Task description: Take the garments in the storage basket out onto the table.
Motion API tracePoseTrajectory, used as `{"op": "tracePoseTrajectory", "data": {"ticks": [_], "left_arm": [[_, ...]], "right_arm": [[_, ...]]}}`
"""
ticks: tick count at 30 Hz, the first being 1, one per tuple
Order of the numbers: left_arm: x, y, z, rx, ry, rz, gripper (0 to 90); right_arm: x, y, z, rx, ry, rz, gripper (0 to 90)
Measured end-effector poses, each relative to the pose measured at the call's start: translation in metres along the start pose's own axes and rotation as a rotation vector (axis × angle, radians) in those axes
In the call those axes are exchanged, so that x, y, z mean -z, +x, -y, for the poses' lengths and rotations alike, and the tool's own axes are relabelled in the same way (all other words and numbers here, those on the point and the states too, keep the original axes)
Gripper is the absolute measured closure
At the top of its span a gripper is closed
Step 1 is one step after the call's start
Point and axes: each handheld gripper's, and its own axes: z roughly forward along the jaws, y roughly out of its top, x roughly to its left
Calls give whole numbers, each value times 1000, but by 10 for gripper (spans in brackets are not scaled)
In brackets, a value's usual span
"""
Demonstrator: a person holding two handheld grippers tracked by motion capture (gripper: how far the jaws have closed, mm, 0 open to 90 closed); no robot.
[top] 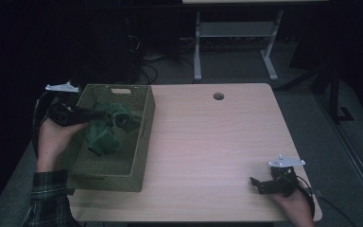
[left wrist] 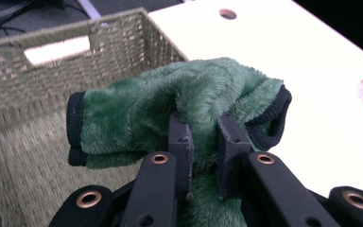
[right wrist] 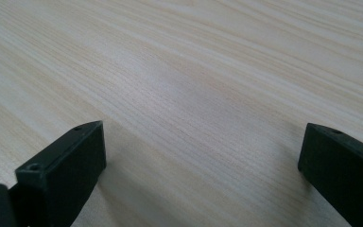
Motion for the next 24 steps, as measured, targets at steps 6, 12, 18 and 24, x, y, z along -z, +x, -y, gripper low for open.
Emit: {"op": "tracePoseTrajectory", "data": {"ticks": [6, 12, 18, 24], "left_arm": [[11, -6, -17, -16, -36, 20, 788], [23, -14, -35, -39, -69, 32, 790], [34, -25, -51, -66, -100, 49, 791], [37, -39, -63, -92, -141, 93, 791]], "right_arm": [[0, 0, 0, 0, 0, 0, 13], [0, 0, 0, 0, 0, 0, 13], [0, 0, 0, 0, 0, 0, 13], [0, 0, 0, -1, 0, 0, 13]]}}
